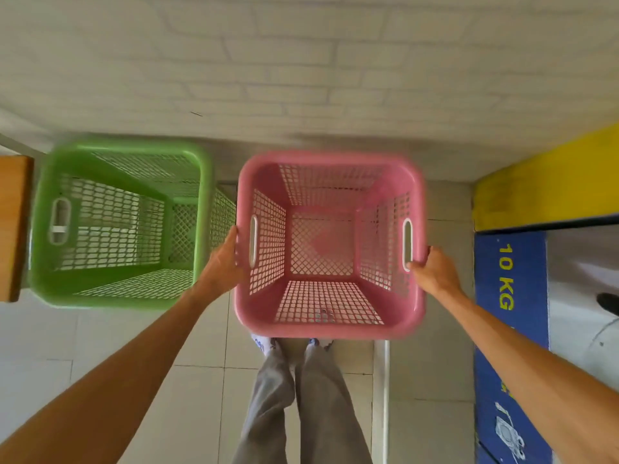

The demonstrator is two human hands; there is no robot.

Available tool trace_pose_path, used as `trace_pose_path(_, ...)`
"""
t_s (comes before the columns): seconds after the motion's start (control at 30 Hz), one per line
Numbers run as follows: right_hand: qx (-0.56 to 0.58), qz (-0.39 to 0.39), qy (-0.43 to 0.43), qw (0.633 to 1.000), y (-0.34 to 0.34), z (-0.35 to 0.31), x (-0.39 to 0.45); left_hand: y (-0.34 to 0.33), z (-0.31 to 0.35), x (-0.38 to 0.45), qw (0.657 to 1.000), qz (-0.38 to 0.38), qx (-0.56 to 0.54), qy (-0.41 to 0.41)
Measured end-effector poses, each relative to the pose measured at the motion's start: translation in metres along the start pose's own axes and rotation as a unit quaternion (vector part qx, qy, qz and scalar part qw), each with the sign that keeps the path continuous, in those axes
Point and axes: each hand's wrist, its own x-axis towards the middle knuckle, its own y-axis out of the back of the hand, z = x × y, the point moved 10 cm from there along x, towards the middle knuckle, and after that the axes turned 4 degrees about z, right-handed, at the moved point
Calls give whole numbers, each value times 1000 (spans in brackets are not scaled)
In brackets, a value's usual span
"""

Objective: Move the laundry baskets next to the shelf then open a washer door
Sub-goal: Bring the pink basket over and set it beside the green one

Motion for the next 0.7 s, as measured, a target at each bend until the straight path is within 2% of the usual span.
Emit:
trace_pose_path(0.27, -33, 5, -5, 999, -7, -16, 32, -2, 7, 52, 1000, 5, 0, -22)
trace_pose_path(0.5, -59, 6, -5, 998, -14, -23, 43, -7, 3, 64, 999, -5, 0, -53)
trace_pose_path(0.7, -111, 74, 50, 990, -3, -56, 14, 14, -7, 60, 999, -4, 2, -37)
